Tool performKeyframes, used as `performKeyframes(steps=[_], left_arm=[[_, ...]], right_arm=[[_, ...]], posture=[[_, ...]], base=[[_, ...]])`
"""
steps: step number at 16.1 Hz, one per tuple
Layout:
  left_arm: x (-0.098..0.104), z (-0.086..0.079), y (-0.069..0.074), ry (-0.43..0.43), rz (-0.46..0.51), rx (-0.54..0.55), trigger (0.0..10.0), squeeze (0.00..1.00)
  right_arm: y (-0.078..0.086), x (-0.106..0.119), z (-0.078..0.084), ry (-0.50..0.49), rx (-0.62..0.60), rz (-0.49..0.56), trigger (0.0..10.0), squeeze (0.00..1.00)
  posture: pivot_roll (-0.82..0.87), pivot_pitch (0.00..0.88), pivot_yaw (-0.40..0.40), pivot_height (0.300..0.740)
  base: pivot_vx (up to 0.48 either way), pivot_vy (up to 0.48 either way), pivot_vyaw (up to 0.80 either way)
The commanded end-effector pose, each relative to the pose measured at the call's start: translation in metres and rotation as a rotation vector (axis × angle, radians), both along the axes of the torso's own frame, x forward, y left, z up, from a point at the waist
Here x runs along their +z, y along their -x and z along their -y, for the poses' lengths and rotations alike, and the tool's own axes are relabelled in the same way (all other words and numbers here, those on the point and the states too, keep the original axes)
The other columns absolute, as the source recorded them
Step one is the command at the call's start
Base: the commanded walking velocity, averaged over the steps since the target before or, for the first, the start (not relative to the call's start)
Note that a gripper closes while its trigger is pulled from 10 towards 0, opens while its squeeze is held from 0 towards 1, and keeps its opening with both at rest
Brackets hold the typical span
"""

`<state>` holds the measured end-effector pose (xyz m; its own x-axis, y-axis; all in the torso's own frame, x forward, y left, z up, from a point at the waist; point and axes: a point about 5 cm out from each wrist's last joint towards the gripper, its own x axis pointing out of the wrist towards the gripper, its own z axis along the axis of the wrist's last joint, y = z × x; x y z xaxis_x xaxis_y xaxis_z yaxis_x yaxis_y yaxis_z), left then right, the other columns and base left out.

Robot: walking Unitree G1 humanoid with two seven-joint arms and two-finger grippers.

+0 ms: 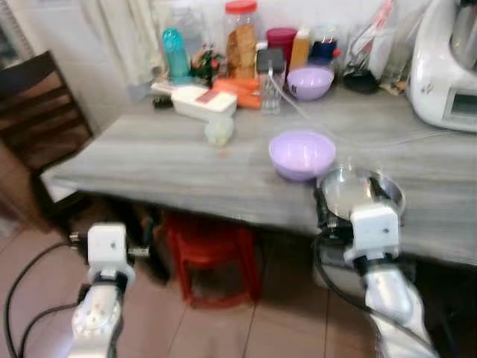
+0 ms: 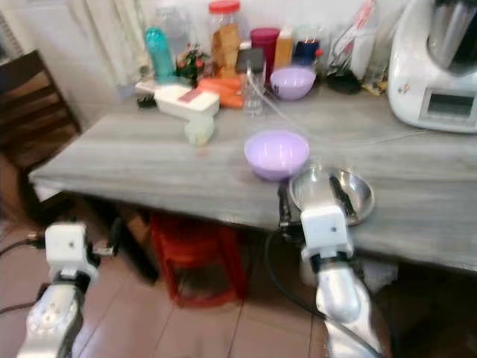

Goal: Setting the table

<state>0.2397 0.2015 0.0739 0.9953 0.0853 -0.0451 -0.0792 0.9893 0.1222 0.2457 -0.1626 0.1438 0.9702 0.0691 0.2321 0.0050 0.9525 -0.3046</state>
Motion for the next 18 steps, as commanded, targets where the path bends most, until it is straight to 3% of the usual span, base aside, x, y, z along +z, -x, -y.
performKeyframes(steps=[1,8,14,18], left_arm=[[0.001,-0.004,-0.002,-0.021,-0.009,-0.005,10.0,0.00],[0.003,-0.004,-0.006,-0.023,-0.010,-0.024,10.0,0.00],[0.003,0.001,-0.007,-0.012,-0.011,-0.039,10.0,0.00],[0.009,0.014,-0.012,0.051,0.016,-0.144,10.0,0.00]], right_arm=[[0.000,-0.002,0.002,-0.022,-0.017,-0.009,10.0,0.00],[-0.003,-0.012,0.018,-0.091,-0.119,-0.074,10.0,0.00],[-0.001,-0.014,0.013,-0.100,-0.111,-0.085,10.0,0.00],[-0.001,-0.014,0.012,-0.105,-0.104,-0.094,10.0,0.00]], posture=[[-0.03,0.000,0.129,0.740],[-0.03,0.000,0.140,0.740],[-0.04,0.000,0.143,0.740],[-0.04,0.000,0.144,0.740]], base=[[-0.304,0.000,0.00],[-0.315,0.000,0.00],[-0.317,0.000,0.00],[0.000,0.000,0.00]])
